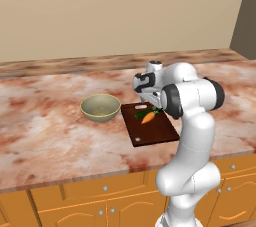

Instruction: Place the two vegetables and bowl onto the tray for setting up a vegetable dip station.

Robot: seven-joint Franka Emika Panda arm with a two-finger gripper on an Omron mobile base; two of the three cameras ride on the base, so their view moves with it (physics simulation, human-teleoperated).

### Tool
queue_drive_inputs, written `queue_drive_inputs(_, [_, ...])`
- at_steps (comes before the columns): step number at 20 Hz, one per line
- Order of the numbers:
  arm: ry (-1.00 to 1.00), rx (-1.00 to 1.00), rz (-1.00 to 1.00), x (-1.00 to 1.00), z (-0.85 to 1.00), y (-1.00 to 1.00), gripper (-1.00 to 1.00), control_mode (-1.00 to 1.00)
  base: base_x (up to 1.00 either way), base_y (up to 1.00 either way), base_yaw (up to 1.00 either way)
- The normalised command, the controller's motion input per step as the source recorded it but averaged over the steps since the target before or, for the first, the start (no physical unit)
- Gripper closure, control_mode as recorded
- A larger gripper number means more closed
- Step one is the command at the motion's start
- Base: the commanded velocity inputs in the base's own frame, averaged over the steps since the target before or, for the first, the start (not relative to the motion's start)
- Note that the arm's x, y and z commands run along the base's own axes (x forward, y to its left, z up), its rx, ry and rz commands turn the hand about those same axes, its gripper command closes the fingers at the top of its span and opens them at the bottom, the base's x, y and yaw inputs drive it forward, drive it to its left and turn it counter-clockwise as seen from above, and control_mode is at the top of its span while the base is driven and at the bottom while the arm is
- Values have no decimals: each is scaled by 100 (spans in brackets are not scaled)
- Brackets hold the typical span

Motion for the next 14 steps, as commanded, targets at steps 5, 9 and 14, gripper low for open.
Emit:
queue_drive_inputs(5, [0, 0, -2, 0, 20, 0, -100, -100, 0, 0, 0])
queue_drive_inputs(9, [1, 0, -2, -9, 17, 0, -100, -100, 0, 0, 0])
queue_drive_inputs(14, [0, 0, -1, -24, 6, 14, -100, -100, 0, 0, 0])
